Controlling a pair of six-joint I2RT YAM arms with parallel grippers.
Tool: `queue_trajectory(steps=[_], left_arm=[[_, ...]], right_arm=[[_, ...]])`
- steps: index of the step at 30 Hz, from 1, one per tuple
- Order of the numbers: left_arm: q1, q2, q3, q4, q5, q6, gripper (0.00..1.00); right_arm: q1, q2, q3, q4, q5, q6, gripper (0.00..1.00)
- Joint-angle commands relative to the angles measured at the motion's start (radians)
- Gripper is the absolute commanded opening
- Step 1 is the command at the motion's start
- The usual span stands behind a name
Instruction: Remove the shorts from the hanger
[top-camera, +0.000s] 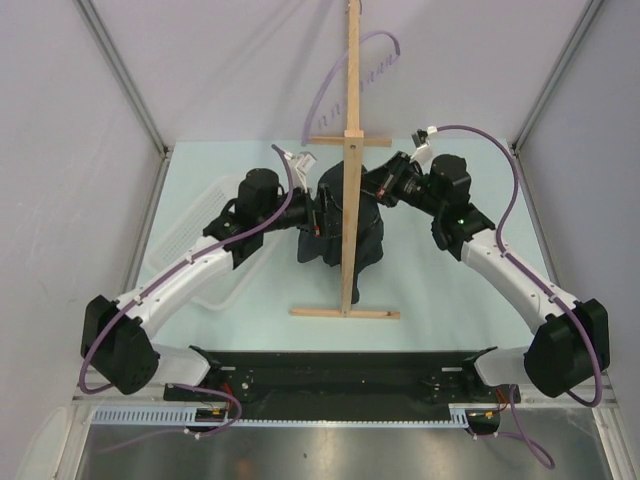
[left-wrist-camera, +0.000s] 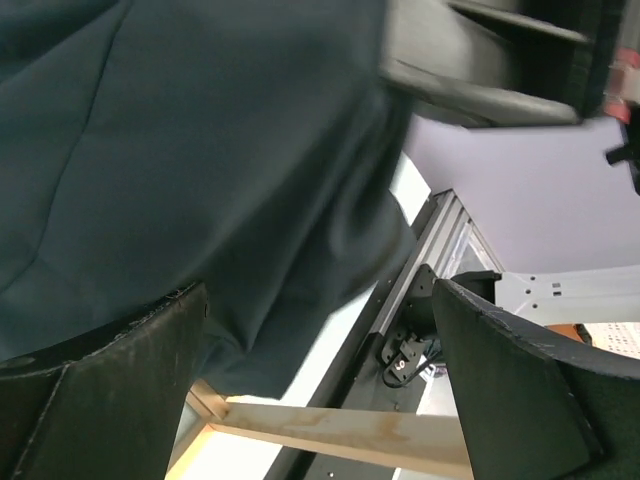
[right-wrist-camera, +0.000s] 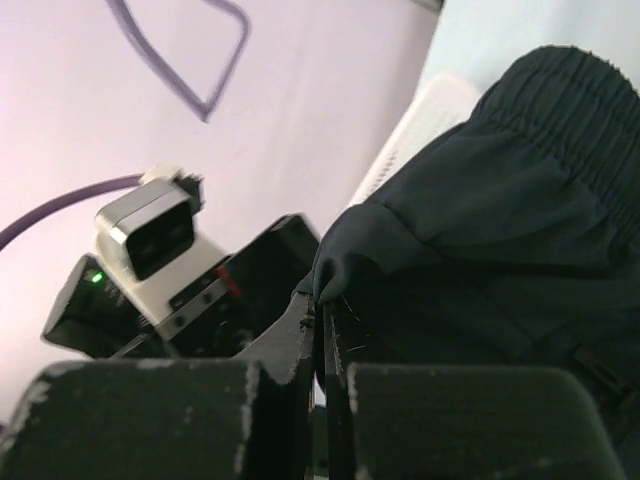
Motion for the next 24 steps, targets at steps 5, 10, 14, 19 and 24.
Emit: queue_trajectory(steps=[5,10,14,19,24], left_arm=[[0.004,0.078,0.149,-0.055,-0.146,0.063,0.95],[0.004,0.103,0.172,-0.072,-0.191,0.065,0.69],[0.004,0.091,0.177,-0.092,-0.243,0.076,0.16],[0.004,0.02,0.177,-0.164,-0.361,0.12,0.0],[0.01,-0.095,0.213,-0.299,-0.56,0.21,0.0]], right_arm=[[0.071,-0.007,0.015,0.227,-0.036,0.202,0.0],[0.086,-0.017,-0.022,0.275,-0.029,0.247,0.0],[0.086,-0.033,-0.042,0.276,-0.026,0.255,0.0],[0.057,-0.079,-0.038,0.145,0.003,0.161,0.28],[-0.005,-0.154,-0.027,-0.088,0.037,0.022,0.78]])
